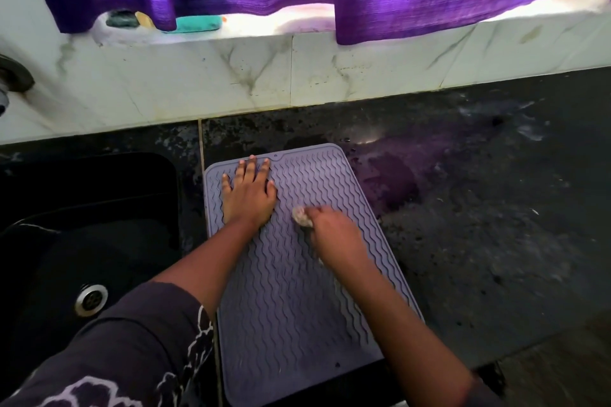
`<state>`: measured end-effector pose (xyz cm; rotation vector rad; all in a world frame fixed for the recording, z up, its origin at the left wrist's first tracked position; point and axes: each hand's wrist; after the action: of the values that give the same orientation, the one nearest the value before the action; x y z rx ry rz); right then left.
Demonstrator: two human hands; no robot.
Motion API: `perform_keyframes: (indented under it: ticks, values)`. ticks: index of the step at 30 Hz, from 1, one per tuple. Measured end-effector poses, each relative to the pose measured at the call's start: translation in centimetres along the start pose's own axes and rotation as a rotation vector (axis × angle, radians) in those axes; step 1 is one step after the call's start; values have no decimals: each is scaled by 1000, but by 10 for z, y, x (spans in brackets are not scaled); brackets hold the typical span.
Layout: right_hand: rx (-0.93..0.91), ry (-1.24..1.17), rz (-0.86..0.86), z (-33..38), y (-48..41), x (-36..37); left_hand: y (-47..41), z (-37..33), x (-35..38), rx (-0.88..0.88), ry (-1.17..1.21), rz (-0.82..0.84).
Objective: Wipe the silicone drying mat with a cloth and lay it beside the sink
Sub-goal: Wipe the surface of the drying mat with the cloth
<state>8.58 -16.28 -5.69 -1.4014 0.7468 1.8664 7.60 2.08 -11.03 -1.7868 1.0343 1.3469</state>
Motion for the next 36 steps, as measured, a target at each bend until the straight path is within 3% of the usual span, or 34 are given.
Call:
perform_keyframes:
  ticks: [5,13,19,24,32,36]
  values:
    - [16,46,33,10,-28,6,0,-1,1,-6,4,-11]
    - [-16,67,120,-10,60,12,-1,1,1,5,2,-17]
    - [8,-25,-11,-2,7,-2,0,0,0,5,-6,-16]
    - [26,16,63,-7,3,14,0,0,1,1,-7,-19]
    - [-30,65,189,-18,85,2,-1,1,1,1,-3,-9]
    - [-19,-49,112,-20,51,-21,0,0,-2,10,-10,-1]
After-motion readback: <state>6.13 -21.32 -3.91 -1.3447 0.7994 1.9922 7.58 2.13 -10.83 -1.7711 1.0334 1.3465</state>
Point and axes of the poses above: each hand's wrist, its own y-axis away from the middle knuckle, its own x-axis out of the palm, z = x × y, and after that the axes turned 4 degrees about x, right-handed
